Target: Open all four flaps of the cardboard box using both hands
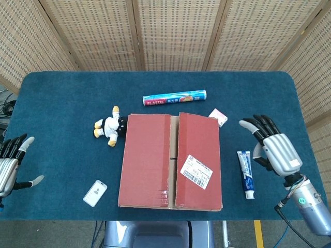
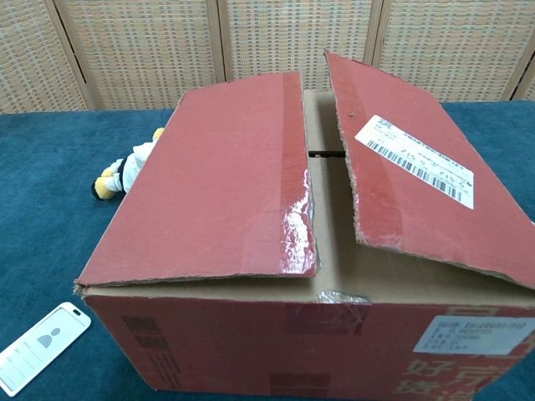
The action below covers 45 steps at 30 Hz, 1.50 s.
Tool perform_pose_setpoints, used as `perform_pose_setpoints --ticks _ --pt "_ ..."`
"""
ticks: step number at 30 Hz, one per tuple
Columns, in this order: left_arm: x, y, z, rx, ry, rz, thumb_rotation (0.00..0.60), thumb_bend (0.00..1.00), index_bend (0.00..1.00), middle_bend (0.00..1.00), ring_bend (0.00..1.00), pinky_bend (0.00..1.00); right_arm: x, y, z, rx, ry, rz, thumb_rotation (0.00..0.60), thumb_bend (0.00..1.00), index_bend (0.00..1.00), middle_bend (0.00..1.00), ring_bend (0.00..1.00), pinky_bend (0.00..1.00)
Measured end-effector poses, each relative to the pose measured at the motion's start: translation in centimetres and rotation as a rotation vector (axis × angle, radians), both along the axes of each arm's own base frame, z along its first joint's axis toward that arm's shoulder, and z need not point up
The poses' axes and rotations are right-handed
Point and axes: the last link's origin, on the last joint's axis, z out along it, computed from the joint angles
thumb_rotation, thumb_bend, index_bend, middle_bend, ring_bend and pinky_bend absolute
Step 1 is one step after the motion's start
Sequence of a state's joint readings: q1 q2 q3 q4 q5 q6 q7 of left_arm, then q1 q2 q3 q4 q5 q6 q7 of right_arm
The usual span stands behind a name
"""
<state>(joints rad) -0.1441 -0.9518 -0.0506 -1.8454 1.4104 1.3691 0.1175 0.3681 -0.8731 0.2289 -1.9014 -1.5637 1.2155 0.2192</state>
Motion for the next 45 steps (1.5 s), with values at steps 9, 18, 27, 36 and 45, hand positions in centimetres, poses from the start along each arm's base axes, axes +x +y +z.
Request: perform_pose_setpoints --ticks 9,18,27,36,45 --pt "0.2 0.5 -0.2 -0.006 0.014 -0.001 0.507 0.11 0.02 0.0 0.0 0.0 5.3 -2.2 -1.4 0.156 -0.03 0.17 0.6 1.0 0.27 0.25 0.0 0.0" --pt "0.2 0.8 -0.4 -0.017 0.024 0.01 0.509 0.11 0.02 0.0 0.0 0.0 8.9 -3.2 -3.5 0.27 -0.012 0.277 0.6 1.0 0.31 0.27 0.0 0.0" --pt "0.0 1.1 -0.5 -0.028 0.035 0.025 0.509 0.11 0.02 0.0 0.0 0.0 11.1 -3.7 -5.6 0.355 0.057 0.341 0.6 1.0 0.32 0.29 0.0 0.0" --pt "-0.1 1.2 -0.7 -0.038 0.038 0.035 0.508 0.11 0.02 0.0 0.0 0.0 12.5 -4.2 -7.0 0.395 0.111 0.371 0.6 1.0 0.32 0.29 0.0 0.0" --pt "-0.5 1.2 -0.8 -0.05 0.029 0.05 0.506 0.11 0.02 0.0 0.0 0.0 12.8 -4.2 -8.0 0.407 0.165 0.385 0.6 1.0 0.32 0.29 0.0 0.0"
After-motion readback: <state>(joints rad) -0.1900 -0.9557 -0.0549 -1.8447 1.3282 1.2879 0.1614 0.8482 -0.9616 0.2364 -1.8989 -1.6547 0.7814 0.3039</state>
